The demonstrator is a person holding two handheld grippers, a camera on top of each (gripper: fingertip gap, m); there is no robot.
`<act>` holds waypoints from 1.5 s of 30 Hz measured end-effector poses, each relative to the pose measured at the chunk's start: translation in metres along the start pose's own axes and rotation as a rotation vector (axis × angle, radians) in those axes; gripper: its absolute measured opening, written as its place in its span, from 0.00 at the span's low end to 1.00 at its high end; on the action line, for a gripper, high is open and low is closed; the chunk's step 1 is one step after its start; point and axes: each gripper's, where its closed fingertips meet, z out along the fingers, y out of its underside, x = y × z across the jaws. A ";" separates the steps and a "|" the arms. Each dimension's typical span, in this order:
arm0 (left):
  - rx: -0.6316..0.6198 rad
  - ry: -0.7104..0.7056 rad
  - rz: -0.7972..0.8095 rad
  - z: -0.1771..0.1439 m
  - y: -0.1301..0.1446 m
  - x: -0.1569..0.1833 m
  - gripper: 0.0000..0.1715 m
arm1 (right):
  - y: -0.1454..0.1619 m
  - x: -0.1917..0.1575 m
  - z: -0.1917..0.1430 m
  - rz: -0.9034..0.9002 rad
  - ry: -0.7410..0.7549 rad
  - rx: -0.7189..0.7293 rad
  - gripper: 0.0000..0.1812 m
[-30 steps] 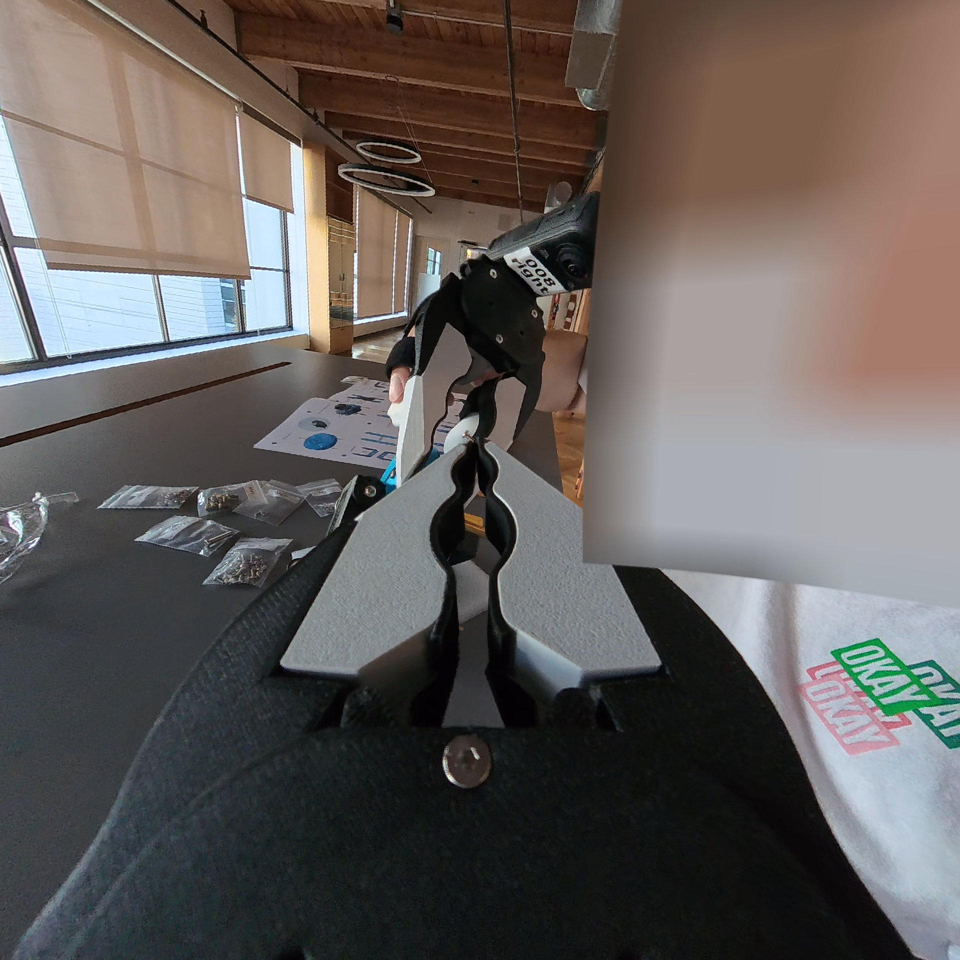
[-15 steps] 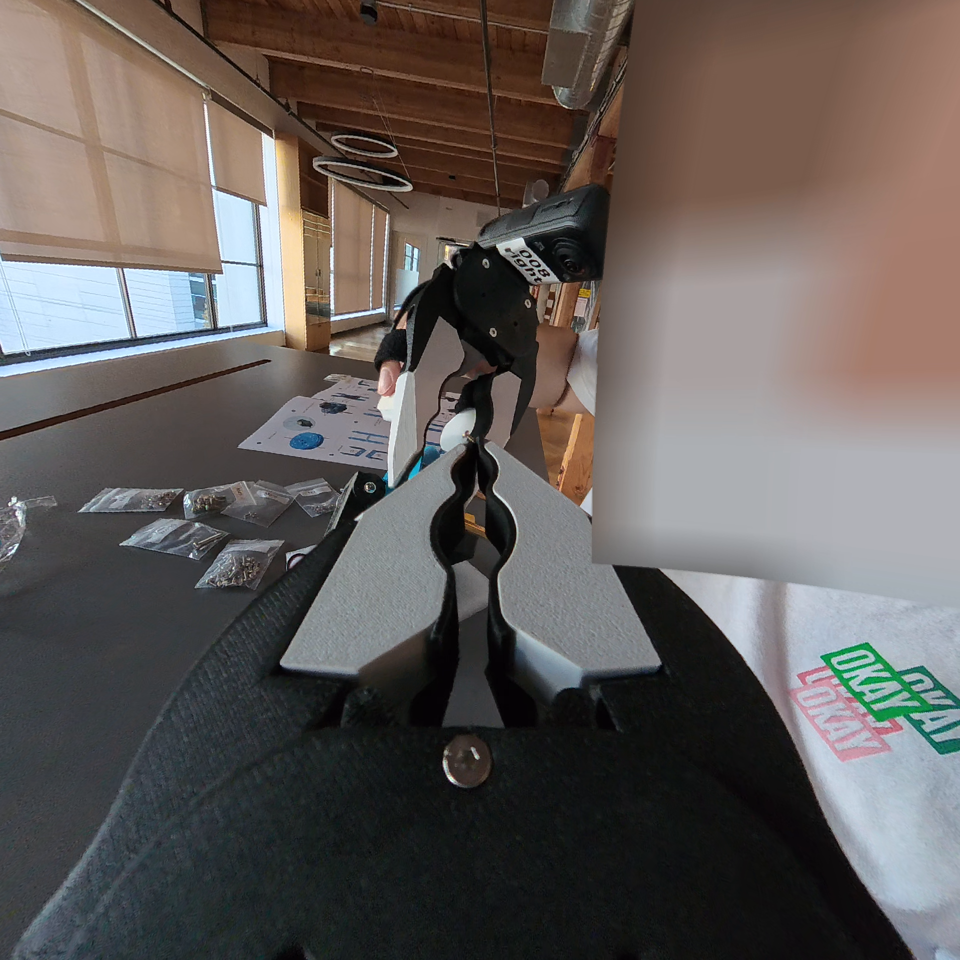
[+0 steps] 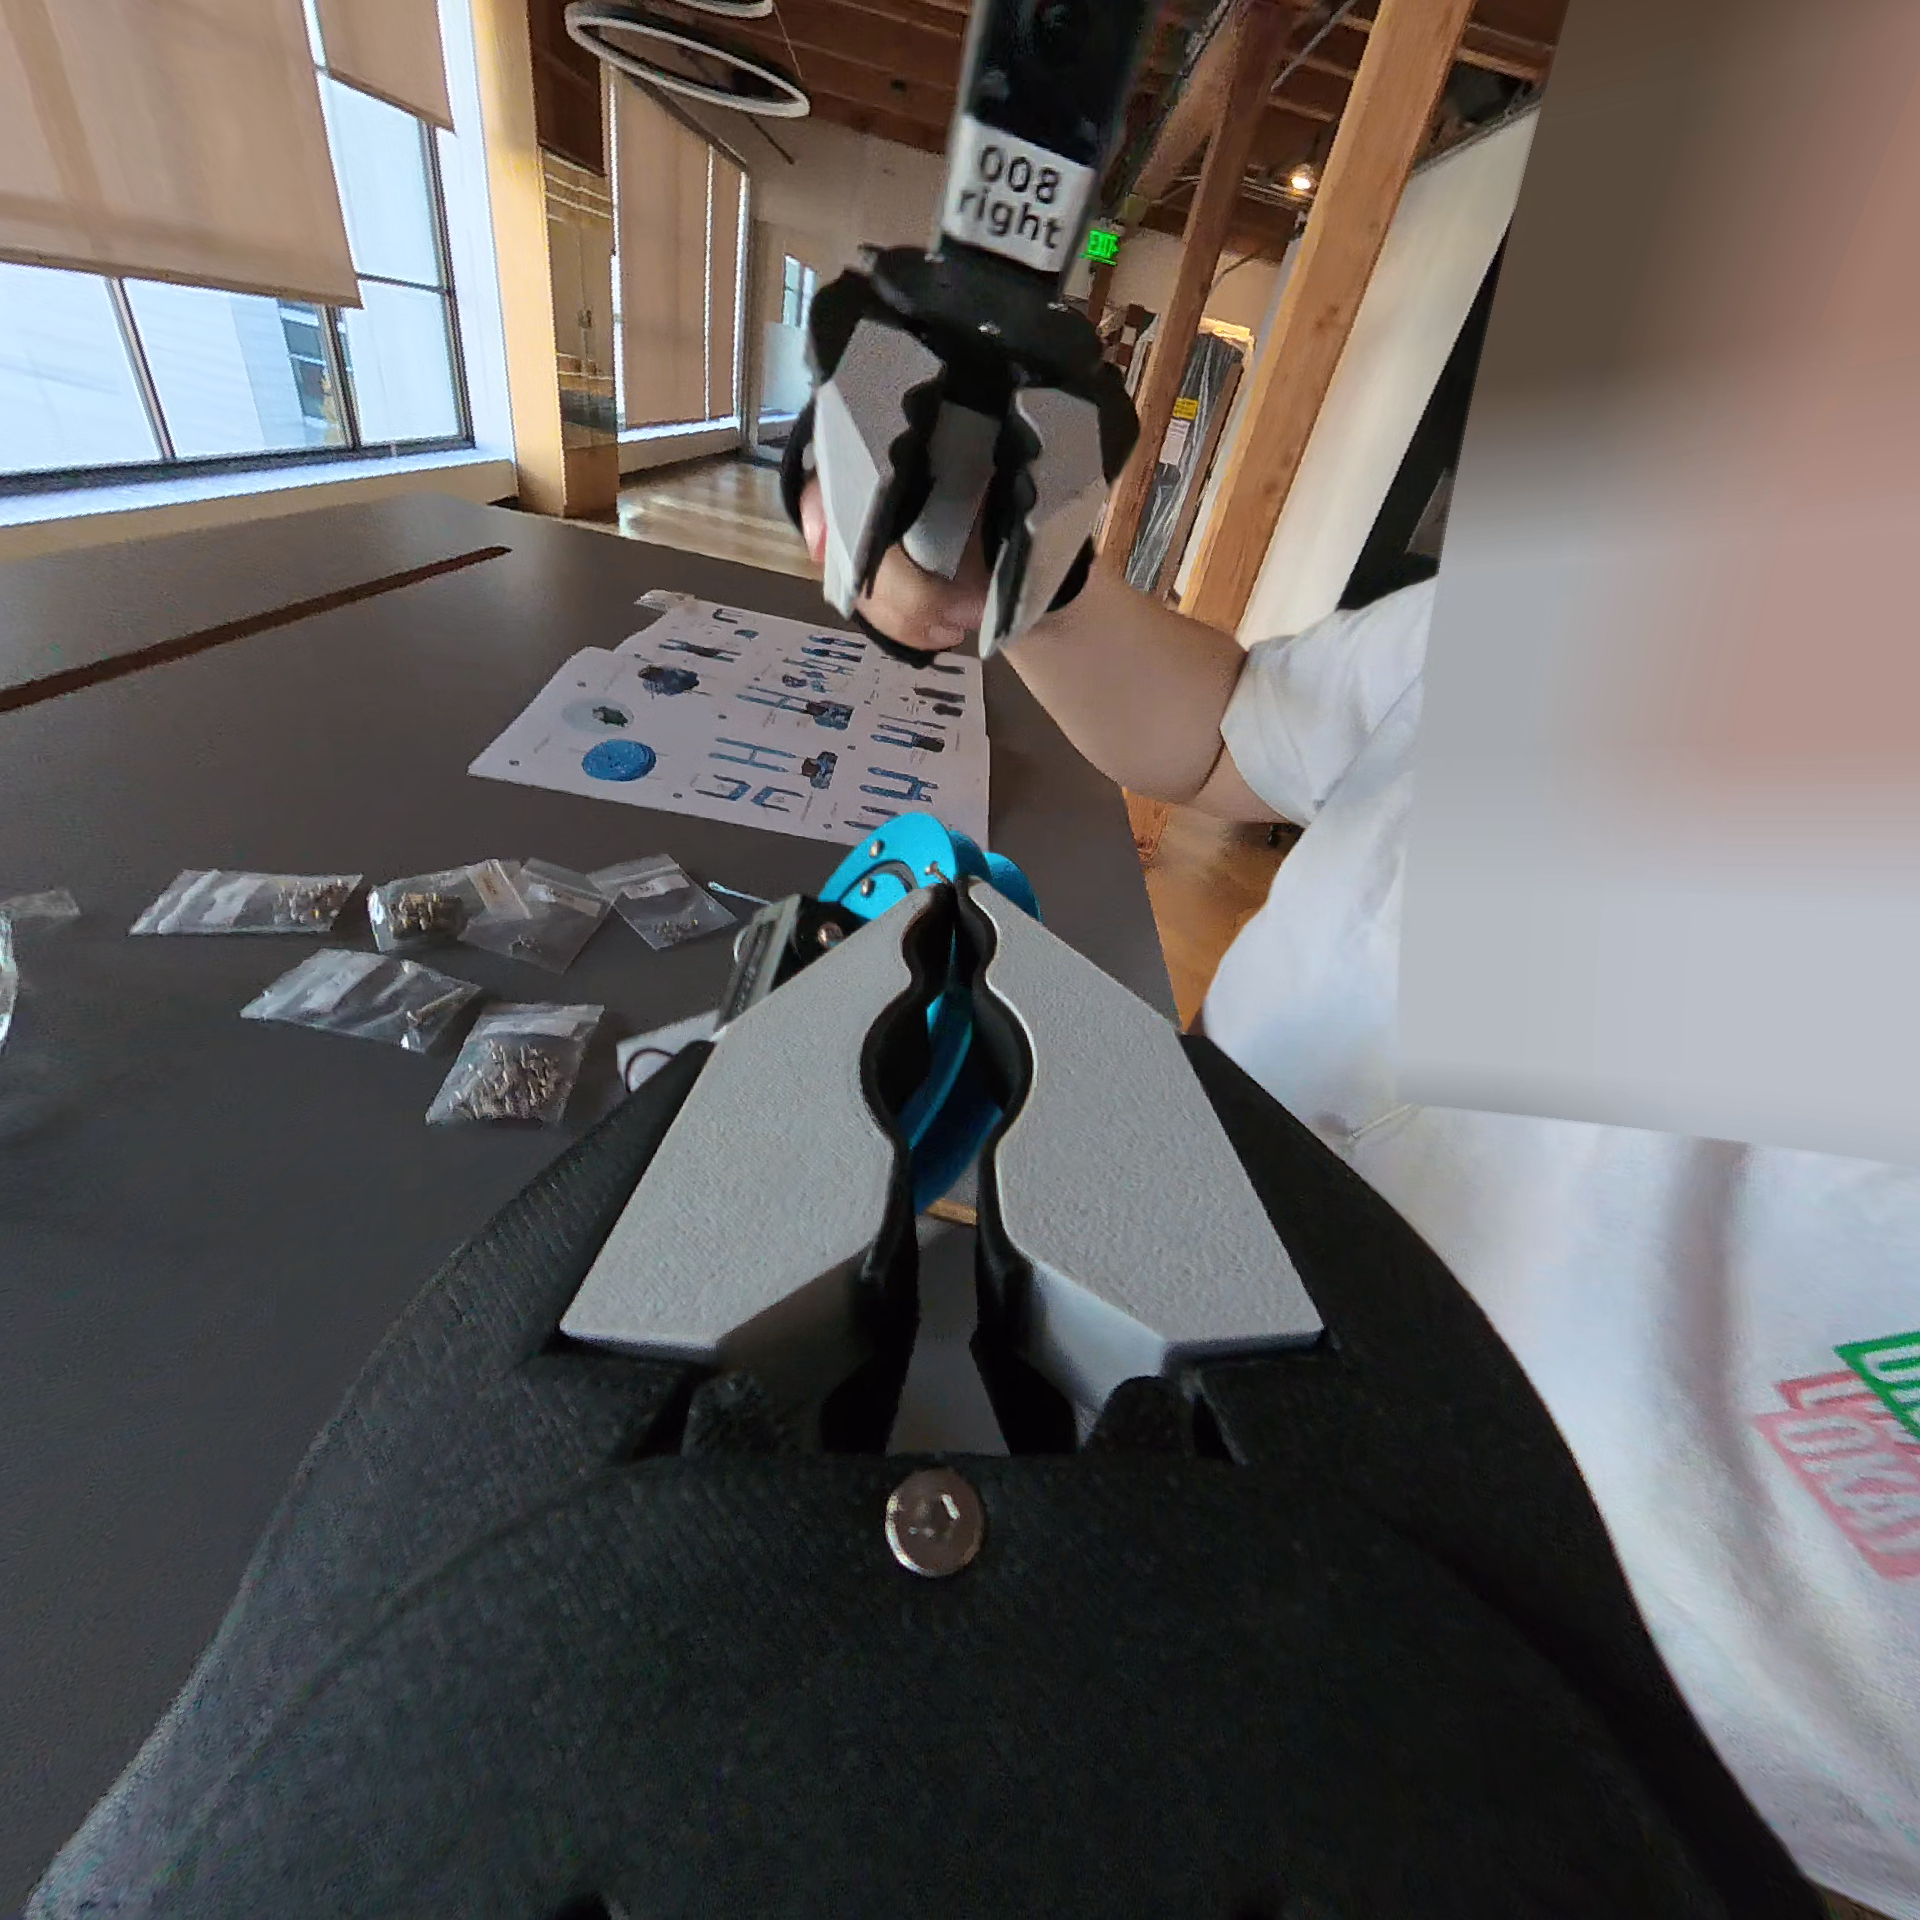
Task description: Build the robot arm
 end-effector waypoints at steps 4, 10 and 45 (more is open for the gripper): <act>0.010 0.005 0.112 0.012 -0.012 -0.008 0.00 | -0.005 0.002 0.011 0.262 -0.090 0.067 0.13; 0.019 0.070 0.261 0.022 -0.022 0.003 0.00 | -0.005 -0.006 0.024 0.153 -0.162 0.045 0.07; -0.388 -0.231 -0.015 -0.068 0.053 -0.089 0.06 | 0.030 0.032 0.012 0.353 -0.033 0.030 0.06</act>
